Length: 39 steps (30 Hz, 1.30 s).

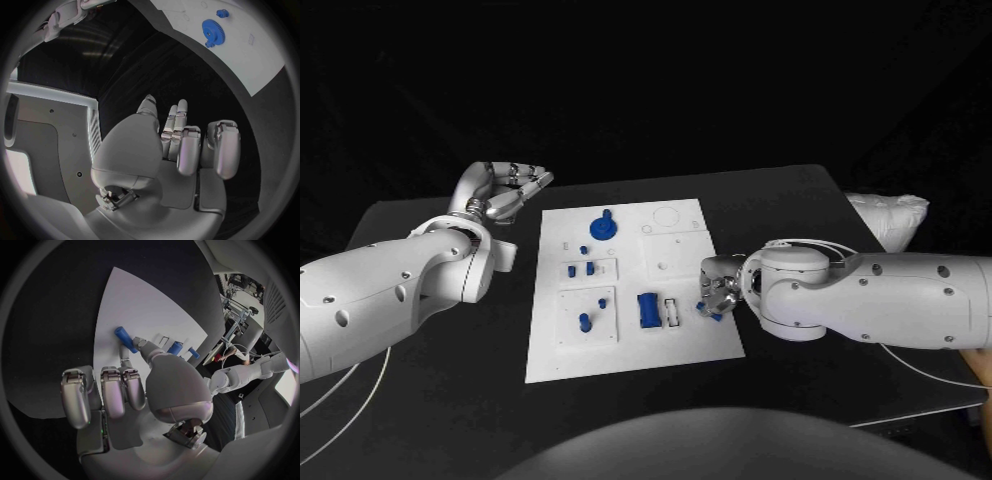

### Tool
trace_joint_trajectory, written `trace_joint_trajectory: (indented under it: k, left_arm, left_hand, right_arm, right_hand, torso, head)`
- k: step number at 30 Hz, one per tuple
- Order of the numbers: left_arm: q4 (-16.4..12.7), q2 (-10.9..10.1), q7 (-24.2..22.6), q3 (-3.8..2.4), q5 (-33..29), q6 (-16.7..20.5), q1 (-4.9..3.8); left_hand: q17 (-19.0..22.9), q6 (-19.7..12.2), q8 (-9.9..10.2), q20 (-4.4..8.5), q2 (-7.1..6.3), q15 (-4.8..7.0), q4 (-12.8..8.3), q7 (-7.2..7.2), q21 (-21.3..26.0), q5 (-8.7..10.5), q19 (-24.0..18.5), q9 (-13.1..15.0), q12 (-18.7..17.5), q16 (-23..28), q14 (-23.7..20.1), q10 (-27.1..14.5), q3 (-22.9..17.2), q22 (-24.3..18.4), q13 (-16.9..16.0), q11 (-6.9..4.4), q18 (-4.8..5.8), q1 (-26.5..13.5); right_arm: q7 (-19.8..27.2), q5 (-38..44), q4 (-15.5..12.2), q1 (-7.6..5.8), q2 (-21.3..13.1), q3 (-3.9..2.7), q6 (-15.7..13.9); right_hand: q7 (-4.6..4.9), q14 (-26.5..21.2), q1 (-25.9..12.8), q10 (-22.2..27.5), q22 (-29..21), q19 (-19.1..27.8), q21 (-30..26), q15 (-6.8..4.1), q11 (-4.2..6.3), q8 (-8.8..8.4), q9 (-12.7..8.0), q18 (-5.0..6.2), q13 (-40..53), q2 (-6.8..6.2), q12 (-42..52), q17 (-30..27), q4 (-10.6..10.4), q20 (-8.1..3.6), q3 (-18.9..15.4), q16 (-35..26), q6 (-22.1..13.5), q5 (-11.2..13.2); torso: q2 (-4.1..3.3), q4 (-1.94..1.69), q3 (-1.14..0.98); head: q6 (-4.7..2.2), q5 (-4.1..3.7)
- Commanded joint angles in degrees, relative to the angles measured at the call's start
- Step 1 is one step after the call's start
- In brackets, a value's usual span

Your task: Assemble the parts on the task board

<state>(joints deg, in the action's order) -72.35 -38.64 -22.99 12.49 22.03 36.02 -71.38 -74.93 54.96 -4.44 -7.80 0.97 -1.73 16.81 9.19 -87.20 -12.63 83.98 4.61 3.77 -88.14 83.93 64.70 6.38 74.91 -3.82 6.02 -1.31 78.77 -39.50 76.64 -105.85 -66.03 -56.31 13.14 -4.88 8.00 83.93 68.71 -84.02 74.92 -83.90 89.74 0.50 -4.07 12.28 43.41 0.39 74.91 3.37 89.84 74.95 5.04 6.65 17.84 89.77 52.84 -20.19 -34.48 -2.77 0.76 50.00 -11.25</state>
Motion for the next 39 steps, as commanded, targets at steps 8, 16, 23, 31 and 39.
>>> trace_joint_trajectory:
  k: [8,16,23,31,39]
  left_arm:
    - [-0.21,0.05,-0.17,-0.04,0.32,-0.76,-0.03]
    - [-0.14,0.11,-0.13,-0.04,0.32,-0.8,-0.03]
    - [-0.09,0.23,-0.11,-0.04,0.32,-0.84,-0.04]
    - [-0.12,0.19,-0.06,-0.04,0.32,-0.76,-0.04]
    - [0.04,0.34,-0.04,-0.04,0.33,-0.8,-0.04]
  left_hand:
    - [-12.32,0.28,-0.22,-0.28,0.5,-0.21,-0.1,-0.09,0.32,-0.36,3.6,0.07,0.14,0.06,4.83,0.15,0.3,14.04,-0.07,-0.22,0.5,-0.25]
    - [-12.32,0.28,-0.22,-0.28,0.5,-0.21,-0.1,-0.09,0.32,-0.36,3.6,0.07,0.14,0.06,4.83,0.15,0.3,14.04,-0.07,-0.22,0.5,-0.25]
    - [-12.32,0.28,-0.22,-0.28,0.5,-0.21,-0.1,-0.09,0.32,-0.36,3.6,0.07,0.14,0.06,4.83,0.15,0.3,14.04,-0.07,-0.22,0.5,-0.25]
    - [-12.32,0.28,-0.22,-0.28,0.5,-0.21,-0.1,-0.09,0.32,-0.36,3.6,0.07,0.14,0.06,4.83,0.15,0.3,14.04,-0.07,-0.22,0.5,-0.25]
    - [-12.31,0.32,-0.24,-0.27,0.55,-0.2,-0.1,-0.1,0.32,-0.36,3.59,0.07,0.14,0.06,4.83,0.16,0.35,14.03,-0.07,-0.23,0.5,-0.22]
  right_arm:
    - [0.65,-5.72,-0.56,0.28,-1.19,0.35,-4.4]
    - [2.11,-14.73,-0.54,-1.79,-1.94,0.14,-5.0]
    - [3.98,-26.62,0.85,-3.36,-1.6,-0.03,-4.92]
    - [5.36,-36.32,2.36,-3.81,-1.06,-0.1,-4.99]
    - [6.07,-43.02,3.57,-3.92,-0.21,-0.11,-3.9]
  right_hand:
    - [-1.22,6.07,0.36,-5.98,15.08,-6.1,0.26,-0.99,1.16,-3.17,-18.01,-0.39,15.09,0.28,0.16,15.05,-0.5,-0.86,2.07,0.23,5.69,0.77]
    - [-1.25,6.07,0.24,-5.98,15.08,-6.1,0.26,-1.06,1.19,-3.84,-18.79,-0.39,15.09,-0.2,0.16,15.05,-0.54,-0.97,2.04,0.23,6.14,0.99]
    - [-1.22,6.07,0.15,-5.98,15.08,-6.1,0.26,-1.11,1.18,-4.47,-19.48,-0.39,15.09,-0.73,0.16,15.05,-0.53,-1.03,1.86,0.23,6.45,1.42]
    - [-1.16,6.07,-0.09,-5.98,15.08,-6.1,0.26,-1.1,1.12,-4.95,-20.0,-0.39,15.09,-1.0,0.16,15.05,-0.73,-1.05,1.61,0.23,6.62,1.87]
    - [-1.13,6.07,-0.31,-5.98,15.08,-6.1,0.26,-1.09,1.09,-5.36,-20.45,-0.39,15.09,-1.21,0.16,15.05,-0.95,-1.06,1.33,0.23,6.84,2.4]
  torso:
    - [0.01,-0.05,0.02]
    - [0.05,-0.01,0.01]
    - [0.0,-0.03,0.01]
    - [0.03,-0.02,0.01]
    - [0.07,0.01,0.02]
  head:
    - [0.0,0.35]
    - [0.0,0.53]
    - [0.0,0.67]
    - [0.0,0.96]
    - [0.0,0.82]
